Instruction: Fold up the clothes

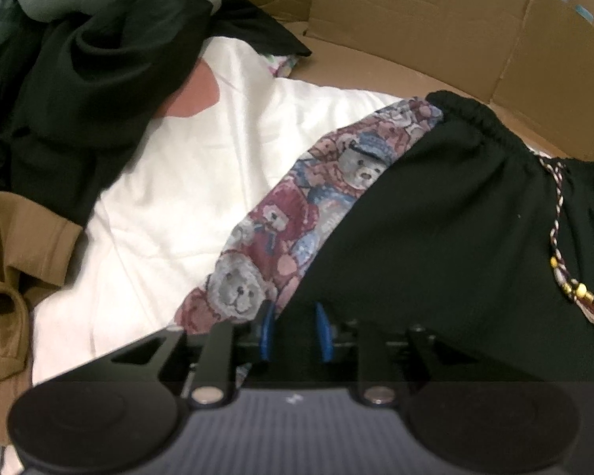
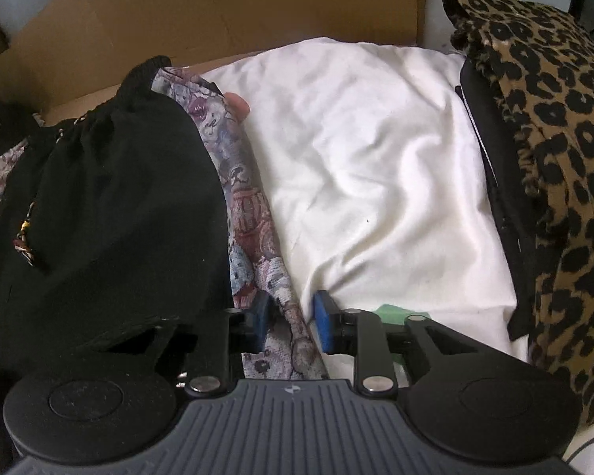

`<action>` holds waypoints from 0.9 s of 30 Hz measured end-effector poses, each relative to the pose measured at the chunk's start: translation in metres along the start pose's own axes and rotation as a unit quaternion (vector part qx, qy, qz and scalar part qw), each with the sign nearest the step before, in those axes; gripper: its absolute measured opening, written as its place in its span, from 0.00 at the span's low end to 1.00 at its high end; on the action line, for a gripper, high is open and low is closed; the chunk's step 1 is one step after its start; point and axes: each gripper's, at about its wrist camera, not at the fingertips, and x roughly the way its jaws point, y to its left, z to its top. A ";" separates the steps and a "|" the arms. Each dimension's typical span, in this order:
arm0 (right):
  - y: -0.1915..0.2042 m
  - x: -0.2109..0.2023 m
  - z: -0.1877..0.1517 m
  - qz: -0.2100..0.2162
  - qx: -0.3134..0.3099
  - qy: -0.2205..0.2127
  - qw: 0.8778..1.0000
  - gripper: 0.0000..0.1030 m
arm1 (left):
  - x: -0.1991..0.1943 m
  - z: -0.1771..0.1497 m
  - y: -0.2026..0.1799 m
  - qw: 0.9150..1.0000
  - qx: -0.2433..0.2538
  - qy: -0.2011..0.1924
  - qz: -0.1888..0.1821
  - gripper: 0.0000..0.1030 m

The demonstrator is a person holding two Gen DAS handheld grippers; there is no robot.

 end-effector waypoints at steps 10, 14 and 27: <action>-0.003 -0.003 -0.005 0.031 0.001 0.041 0.999 0.17 | -0.006 -0.008 0.005 1.000 -0.004 0.006 0.007 0.25; -0.001 -0.005 -0.007 0.023 -0.016 0.040 0.999 0.00 | -0.009 -0.011 0.005 1.000 -0.006 0.007 0.011 0.25; -0.013 -0.014 -0.014 0.046 0.002 0.039 0.998 0.15 | -0.011 -0.012 -0.001 1.000 -0.010 0.003 0.011 0.25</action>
